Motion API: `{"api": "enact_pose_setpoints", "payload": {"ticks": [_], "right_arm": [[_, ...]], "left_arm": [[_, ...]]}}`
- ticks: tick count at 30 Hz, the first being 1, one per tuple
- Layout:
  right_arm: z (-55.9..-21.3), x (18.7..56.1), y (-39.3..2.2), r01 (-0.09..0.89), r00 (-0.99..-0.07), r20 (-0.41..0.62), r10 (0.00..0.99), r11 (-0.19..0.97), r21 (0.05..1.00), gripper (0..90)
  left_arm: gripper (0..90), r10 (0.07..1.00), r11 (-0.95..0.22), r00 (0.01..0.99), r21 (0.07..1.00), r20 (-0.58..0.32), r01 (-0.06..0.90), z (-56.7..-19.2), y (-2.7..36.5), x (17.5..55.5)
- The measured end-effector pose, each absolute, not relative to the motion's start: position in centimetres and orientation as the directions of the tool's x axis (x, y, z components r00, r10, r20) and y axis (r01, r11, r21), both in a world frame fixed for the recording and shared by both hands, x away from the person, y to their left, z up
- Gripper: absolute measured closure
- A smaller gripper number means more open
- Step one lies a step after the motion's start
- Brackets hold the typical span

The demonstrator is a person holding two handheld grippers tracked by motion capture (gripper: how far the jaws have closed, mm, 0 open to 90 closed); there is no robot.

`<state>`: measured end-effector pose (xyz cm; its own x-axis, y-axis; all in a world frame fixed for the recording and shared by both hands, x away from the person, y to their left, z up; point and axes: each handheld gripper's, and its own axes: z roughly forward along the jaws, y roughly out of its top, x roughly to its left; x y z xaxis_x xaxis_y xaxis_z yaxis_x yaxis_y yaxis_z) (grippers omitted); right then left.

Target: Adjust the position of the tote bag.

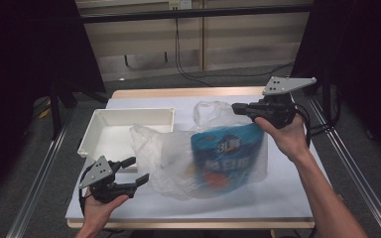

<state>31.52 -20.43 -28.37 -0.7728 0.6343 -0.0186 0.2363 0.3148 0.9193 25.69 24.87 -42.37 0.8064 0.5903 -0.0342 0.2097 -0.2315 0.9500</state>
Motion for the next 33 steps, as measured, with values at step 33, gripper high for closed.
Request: {"api": "enact_pose_setpoints", "payload": {"ticks": [33], "right_arm": [[-27.1,26.3,-28.4,0.105,-0.714,0.023,0.700,0.075,0.992,90.0]], "left_arm": [[17.1,0.597,-0.146,0.796,0.963,-0.096,0.225,-39.7,24.6,30.8]]}}
